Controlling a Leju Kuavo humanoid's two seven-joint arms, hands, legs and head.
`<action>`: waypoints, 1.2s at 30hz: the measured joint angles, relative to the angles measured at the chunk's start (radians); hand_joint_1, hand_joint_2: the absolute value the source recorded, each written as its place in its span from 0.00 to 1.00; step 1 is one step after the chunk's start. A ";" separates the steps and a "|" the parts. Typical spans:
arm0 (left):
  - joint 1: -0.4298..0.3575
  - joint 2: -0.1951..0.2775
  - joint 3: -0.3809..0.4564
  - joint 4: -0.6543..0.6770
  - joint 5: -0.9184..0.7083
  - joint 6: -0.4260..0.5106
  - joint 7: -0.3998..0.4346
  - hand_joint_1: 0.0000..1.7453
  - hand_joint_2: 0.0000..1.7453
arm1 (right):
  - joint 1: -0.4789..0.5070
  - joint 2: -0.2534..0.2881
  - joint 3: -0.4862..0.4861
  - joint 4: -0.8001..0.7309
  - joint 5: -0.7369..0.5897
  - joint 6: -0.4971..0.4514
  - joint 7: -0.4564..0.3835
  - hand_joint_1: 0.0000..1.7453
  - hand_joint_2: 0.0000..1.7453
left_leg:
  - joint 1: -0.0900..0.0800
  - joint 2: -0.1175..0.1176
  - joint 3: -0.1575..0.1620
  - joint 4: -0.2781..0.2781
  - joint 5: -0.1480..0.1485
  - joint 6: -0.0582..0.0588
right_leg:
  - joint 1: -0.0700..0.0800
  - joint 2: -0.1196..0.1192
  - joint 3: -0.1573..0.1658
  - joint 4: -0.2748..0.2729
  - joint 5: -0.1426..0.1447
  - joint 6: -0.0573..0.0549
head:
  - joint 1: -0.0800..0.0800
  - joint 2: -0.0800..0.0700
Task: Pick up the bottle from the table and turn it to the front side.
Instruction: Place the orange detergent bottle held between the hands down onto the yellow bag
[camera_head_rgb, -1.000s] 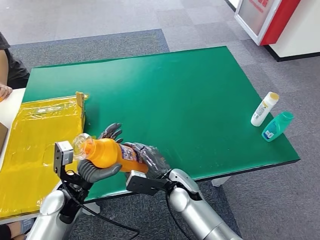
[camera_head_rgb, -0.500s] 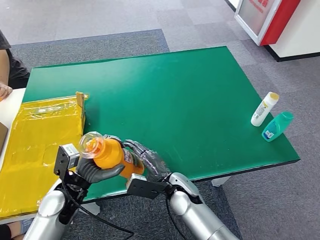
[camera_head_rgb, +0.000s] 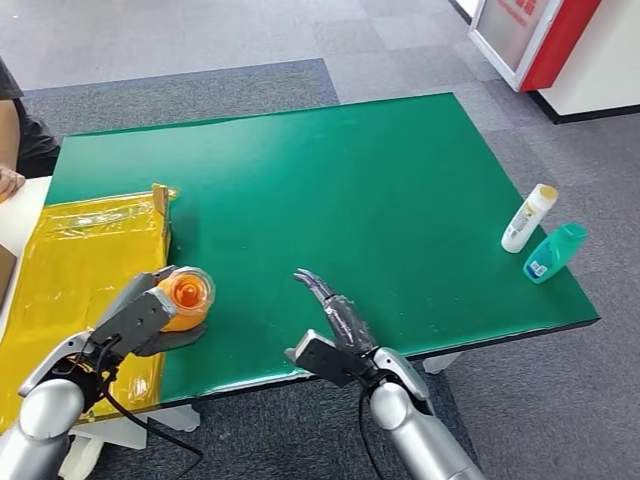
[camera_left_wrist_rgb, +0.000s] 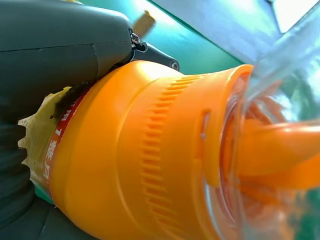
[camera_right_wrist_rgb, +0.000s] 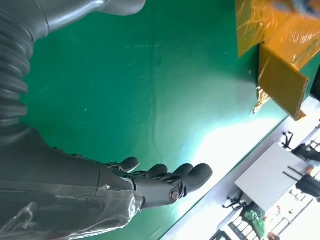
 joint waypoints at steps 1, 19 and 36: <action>-0.014 0.023 -0.004 -0.001 -0.035 -0.018 0.037 1.00 1.00 | 0.004 0.000 -0.011 -0.005 0.000 0.002 0.000 0.00 1.00 | 0.000 0.000 0.000 0.000 0.000 0.000 | 0.000 0.000 0.000 0.000 0.000 0.000 | 0.000 0.000; -0.104 0.117 -0.084 0.135 -0.332 -0.118 0.182 1.00 1.00 | 0.018 0.000 -0.070 -0.022 0.005 0.037 -0.004 0.00 1.00 | 0.000 0.000 0.000 0.000 0.000 -0.001 | 0.000 0.000 0.000 0.000 0.001 -0.001 | 0.000 0.000; -0.180 -0.052 -0.045 0.463 -0.744 0.026 0.168 1.00 1.00 | 0.007 0.021 -0.067 0.026 0.012 0.062 -0.008 0.00 1.00 | 0.000 0.000 0.000 0.000 0.001 -0.001 | -0.001 0.000 0.000 0.000 0.002 0.000 | 0.000 0.000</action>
